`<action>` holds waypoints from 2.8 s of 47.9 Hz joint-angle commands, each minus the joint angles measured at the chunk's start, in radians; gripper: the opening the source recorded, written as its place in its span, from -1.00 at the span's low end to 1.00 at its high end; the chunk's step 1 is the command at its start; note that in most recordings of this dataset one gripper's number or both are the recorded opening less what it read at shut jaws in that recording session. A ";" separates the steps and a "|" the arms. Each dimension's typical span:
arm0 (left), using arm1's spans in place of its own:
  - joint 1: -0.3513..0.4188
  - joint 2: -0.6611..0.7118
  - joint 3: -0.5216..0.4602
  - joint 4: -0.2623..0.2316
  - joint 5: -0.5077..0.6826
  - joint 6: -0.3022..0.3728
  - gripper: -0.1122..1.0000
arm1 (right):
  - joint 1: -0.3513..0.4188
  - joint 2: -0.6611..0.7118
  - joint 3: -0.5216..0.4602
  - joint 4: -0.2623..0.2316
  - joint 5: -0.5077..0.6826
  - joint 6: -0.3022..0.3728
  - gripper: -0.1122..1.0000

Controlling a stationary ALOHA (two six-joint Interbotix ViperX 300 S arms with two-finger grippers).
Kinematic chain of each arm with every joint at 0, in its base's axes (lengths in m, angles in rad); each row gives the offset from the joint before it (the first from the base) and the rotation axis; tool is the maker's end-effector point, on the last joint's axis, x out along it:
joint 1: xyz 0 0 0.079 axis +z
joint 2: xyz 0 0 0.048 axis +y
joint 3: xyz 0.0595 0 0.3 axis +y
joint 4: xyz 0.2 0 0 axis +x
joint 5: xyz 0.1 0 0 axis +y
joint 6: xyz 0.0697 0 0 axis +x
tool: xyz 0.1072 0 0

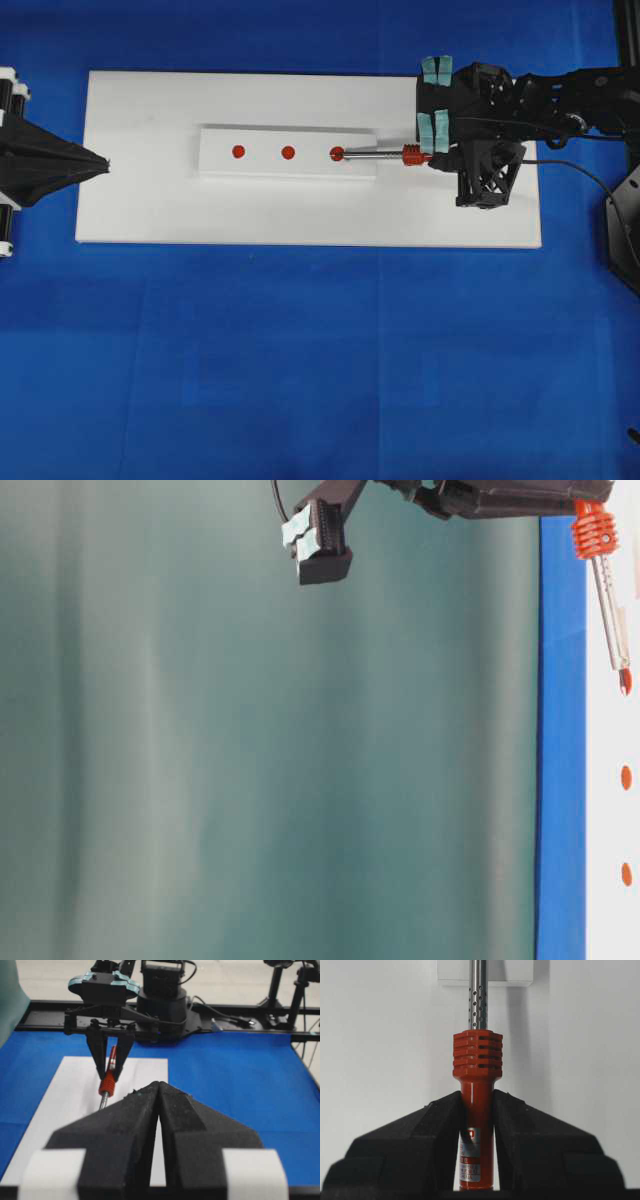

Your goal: Touch the tip of the soldering iron to the mark.

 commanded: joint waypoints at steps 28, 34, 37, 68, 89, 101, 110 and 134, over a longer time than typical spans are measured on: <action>-0.003 0.008 -0.012 0.002 -0.009 -0.002 -0.80 | -0.011 -0.008 -0.014 -0.002 0.025 -0.002 -0.69; -0.003 0.008 -0.012 0.002 -0.011 -0.002 -0.80 | -0.012 -0.008 -0.014 -0.002 0.026 -0.002 -0.69; -0.003 0.008 -0.012 0.000 -0.011 -0.002 -0.80 | -0.012 -0.008 -0.014 -0.002 0.025 -0.002 -0.69; -0.003 0.006 -0.012 0.000 -0.011 -0.006 -0.80 | -0.011 -0.014 -0.018 0.002 0.026 0.000 -0.69; -0.003 0.003 -0.012 0.002 -0.011 -0.015 -0.80 | -0.011 -0.267 -0.087 -0.003 0.149 0.029 -0.69; -0.003 0.003 -0.012 0.000 -0.011 -0.015 -0.80 | -0.011 -0.347 -0.114 -0.021 0.209 0.037 -0.69; -0.003 0.003 -0.012 0.002 -0.011 -0.017 -0.80 | -0.011 -0.336 -0.114 -0.026 0.207 0.044 -0.69; -0.003 0.002 -0.012 0.002 -0.012 -0.017 -0.80 | 0.135 -0.357 -0.089 -0.028 0.204 0.195 -0.69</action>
